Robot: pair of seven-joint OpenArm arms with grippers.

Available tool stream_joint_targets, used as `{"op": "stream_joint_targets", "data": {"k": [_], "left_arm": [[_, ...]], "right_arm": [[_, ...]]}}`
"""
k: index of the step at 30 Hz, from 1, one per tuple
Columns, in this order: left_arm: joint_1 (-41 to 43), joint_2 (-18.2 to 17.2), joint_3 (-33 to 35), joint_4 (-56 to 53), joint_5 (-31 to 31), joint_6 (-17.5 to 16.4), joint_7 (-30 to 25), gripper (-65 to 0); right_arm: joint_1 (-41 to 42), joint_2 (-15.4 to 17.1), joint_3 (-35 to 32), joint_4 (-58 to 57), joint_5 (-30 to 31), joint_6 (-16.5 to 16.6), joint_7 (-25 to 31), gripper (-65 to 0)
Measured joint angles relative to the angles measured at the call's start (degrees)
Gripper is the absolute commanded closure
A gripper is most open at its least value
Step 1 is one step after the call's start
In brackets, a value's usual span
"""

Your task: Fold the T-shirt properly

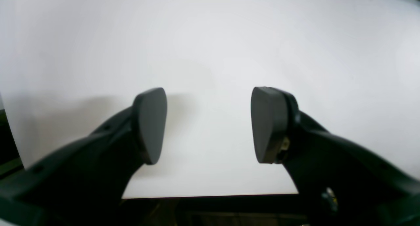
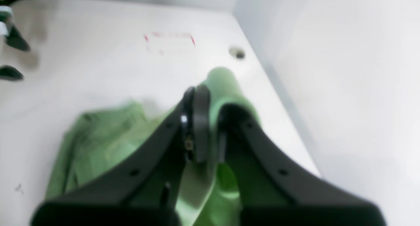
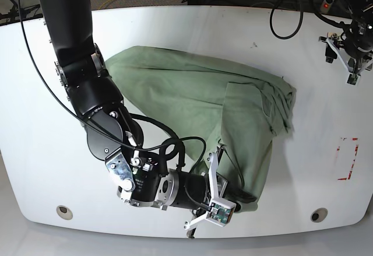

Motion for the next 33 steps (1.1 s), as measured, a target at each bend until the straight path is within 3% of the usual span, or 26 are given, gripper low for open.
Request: {"op": "stream_joint_targets", "data": {"k": [5,11,14,20,27,33], "left_arm": [[0.02,-0.11,0.00,-0.04,0.22,0.00,0.00,-36.7],[0.04,-0.07,0.04,-0.02,0.02,0.00,-0.02,-36.7],[0.02,-0.09,0.04,-0.04,0.17,0.00,-0.04,-36.7],[0.04,0.02,2.99,-0.13,-0.04,0.00,0.00,-36.7],[-0.13,0.59,4.48,-0.13,0.37,0.00,0.00,-36.8],[-1.84,4.09,9.03,-0.07,0.46,0.00,0.24,-36.9]], "right_arm": [[-1.64,2.21,5.25,1.79,0.33,2.84,0.39,0.0],[-1.07,2.60,14.64,-2.97,-0.92,2.56,0.70,0.0],[1.73,1.86,14.51,-9.33,-3.19,3.32,1.01,0.0],[7.19,-0.44,14.10,-22.99,-6.40,3.04,6.88,0.0],[12.87,0.35,14.49,-40.79,-11.80,2.58,17.59,0.0],[13.33,0.70,14.43,-45.33,-12.44,2.97,18.08,0.0]]}}
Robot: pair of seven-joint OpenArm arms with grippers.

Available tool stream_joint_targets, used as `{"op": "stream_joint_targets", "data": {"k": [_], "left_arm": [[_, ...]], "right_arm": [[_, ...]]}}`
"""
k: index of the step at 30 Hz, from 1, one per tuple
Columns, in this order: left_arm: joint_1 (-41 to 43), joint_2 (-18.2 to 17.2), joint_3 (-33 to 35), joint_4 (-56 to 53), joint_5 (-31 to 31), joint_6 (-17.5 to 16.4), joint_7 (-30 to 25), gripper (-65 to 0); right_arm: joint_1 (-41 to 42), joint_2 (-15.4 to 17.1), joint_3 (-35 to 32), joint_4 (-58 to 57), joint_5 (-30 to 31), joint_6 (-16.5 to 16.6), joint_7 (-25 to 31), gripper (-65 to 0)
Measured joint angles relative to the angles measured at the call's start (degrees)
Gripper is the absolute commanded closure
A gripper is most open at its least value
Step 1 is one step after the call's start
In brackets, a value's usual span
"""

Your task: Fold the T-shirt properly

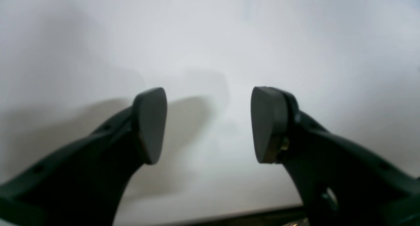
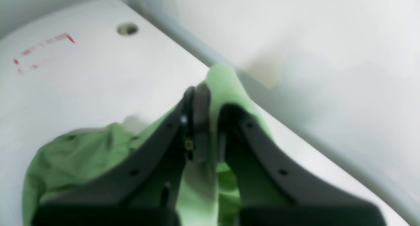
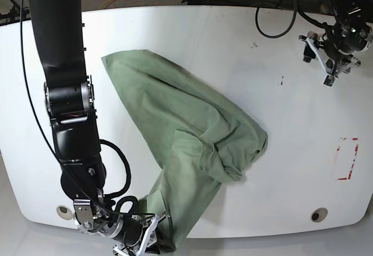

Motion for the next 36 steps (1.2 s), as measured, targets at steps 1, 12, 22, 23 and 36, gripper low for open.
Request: {"op": "stream_joint_targets", "data": {"k": [1,12,22,23,36], "left_arm": [[-0.94,1.07,0.98,0.00,-0.04,0.00,-0.02,-37.1],[-9.49,10.32,12.74,-3.30,2.67,0.00,-0.26,-52.4],[-17.03,17.62,13.77,-11.98,3.02,5.07,-0.24,-58.2],[-17.86,18.29,13.77,-12.96,3.08,6.01,-0.24,-58.5],[-24.79,19.43,21.42,-32.96,-2.64,8.96,-15.34,-58.3]], "right_arm": [[0.22,0.02,0.00,0.00,0.00,0.17,0.17,0.0],[6.56,1.33,-0.04,0.11,-0.02,0.07,-1.86,0.0],[10.99,1.16,-0.07,0.22,0.20,0.17,-1.73,0.0],[11.15,1.29,-0.07,0.22,0.24,0.26,-1.75,0.0],[11.80,1.27,-0.22,0.20,0.11,0.33,-3.74,0.0]]}}
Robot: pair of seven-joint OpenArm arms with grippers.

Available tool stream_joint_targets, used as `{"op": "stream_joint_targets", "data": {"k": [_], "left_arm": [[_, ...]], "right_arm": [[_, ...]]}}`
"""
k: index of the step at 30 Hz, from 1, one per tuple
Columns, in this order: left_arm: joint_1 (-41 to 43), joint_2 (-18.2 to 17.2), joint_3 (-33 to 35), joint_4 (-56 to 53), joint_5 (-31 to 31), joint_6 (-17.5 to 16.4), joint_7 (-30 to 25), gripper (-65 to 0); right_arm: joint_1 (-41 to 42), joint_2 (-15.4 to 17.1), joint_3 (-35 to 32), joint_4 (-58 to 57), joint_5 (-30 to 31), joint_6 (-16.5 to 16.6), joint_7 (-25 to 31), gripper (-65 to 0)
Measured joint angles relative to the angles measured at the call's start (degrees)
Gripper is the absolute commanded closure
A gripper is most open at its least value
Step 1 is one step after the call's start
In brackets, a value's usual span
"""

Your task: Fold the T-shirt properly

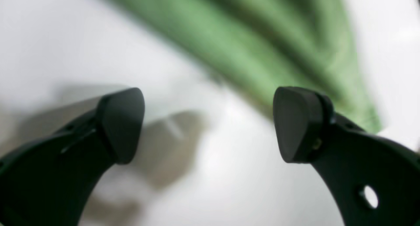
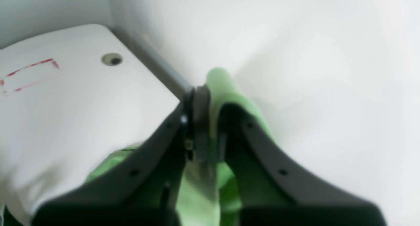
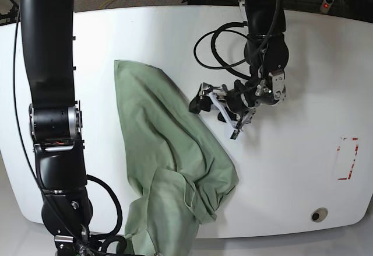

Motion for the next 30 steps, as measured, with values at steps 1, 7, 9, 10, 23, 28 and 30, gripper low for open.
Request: {"op": "stream_joint_targets", "data": {"k": [1,7,9,10,23,28,30], "left_arm": [[-0.09,0.02,0.68,-0.87,-1.18,0.72,-0.85,-58.3],[-2.95,-0.35,8.92,-6.58,-7.37,8.90,-5.49,-58.3],[-3.13,-0.28,10.97,-8.00,-9.11,9.73,-6.84,-58.3],[-3.04,-0.26,12.17,-8.63,-10.21,9.77,-7.48,-58.3],[-4.61,-0.15,15.15,-11.47,-11.56,16.46,-8.52,-26.1],[-8.24,-0.37,18.88,-18.62,-13.38,17.22,-10.93,-24.9],[-8.79,-0.09,21.57,-20.28,-12.70,18.18,-12.66,-23.3]], "right_arm": [[-0.02,0.07,0.00,0.00,-0.02,0.04,0.00,0.0],[-0.02,0.15,0.00,-0.02,-0.09,0.07,0.02,0.0],[-0.09,0.07,-0.11,-0.02,-0.07,0.11,0.02,0.0],[-0.15,0.07,-0.11,-0.02,-0.09,0.09,0.00,0.0],[-0.20,0.35,-0.11,-0.02,-0.07,0.11,0.02,0.0],[-0.20,1.16,-0.11,-0.02,-0.09,0.07,-0.02,0.0],[-0.20,1.36,-0.09,-0.02,-0.07,0.09,0.00,0.0]]}}
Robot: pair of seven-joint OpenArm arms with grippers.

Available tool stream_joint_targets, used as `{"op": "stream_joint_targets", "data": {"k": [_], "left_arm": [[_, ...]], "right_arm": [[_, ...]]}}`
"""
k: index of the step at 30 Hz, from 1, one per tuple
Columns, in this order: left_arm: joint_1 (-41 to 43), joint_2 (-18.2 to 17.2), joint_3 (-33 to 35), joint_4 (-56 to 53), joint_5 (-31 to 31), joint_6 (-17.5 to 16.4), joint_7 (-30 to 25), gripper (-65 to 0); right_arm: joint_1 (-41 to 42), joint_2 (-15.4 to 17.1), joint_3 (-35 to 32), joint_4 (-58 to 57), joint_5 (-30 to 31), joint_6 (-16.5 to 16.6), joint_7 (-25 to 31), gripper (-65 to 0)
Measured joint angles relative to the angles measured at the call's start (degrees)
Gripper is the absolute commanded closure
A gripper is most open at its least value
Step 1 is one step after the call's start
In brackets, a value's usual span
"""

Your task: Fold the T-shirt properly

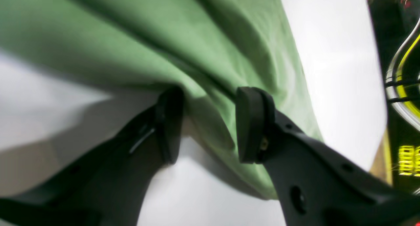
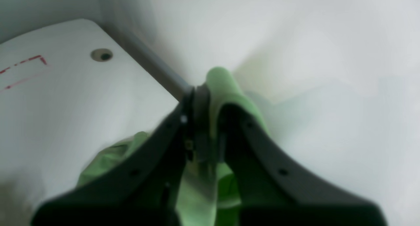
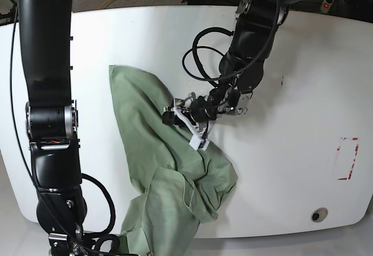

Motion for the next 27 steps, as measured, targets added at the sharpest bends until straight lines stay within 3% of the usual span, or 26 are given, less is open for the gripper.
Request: {"op": "stream_joint_targets", "data": {"k": [1,3,5,9,16,22,27], "left_arm": [[0.04,0.00,0.92,-0.04,0.11,0.11,-0.81,-20.6],[0.31,0.00,2.43,-0.09,0.02,0.31,-2.08,-7.8],[0.31,0.00,3.43,-0.07,-0.26,2.49,-2.32,-0.1],[0.26,0.00,4.42,0.33,-0.85,6.45,-2.05,-1.3],[4.20,-0.44,5.07,9.33,2.01,9.68,0.50,-1.0],[6.62,-5.25,4.87,21.49,2.40,11.39,5.38,-1.0],[5.92,-10.08,4.13,28.30,2.38,11.69,4.81,-1.0]], "right_arm": [[-0.02,0.07,0.00,0.00,-0.02,-0.04,-0.04,0.0],[-0.02,0.11,0.00,0.00,0.00,0.00,-0.17,0.0],[-0.02,0.11,0.00,0.00,-0.02,-0.02,-0.22,0.0],[-0.02,-0.04,0.00,0.00,0.02,0.00,-0.20,0.0],[-0.02,1.31,0.02,0.00,0.20,-0.15,-0.46,0.0],[0.07,1.73,0.04,0.00,0.20,-0.09,-0.61,0.0],[0.52,2.75,0.04,0.00,0.20,-0.20,-0.48,0.0]]}}
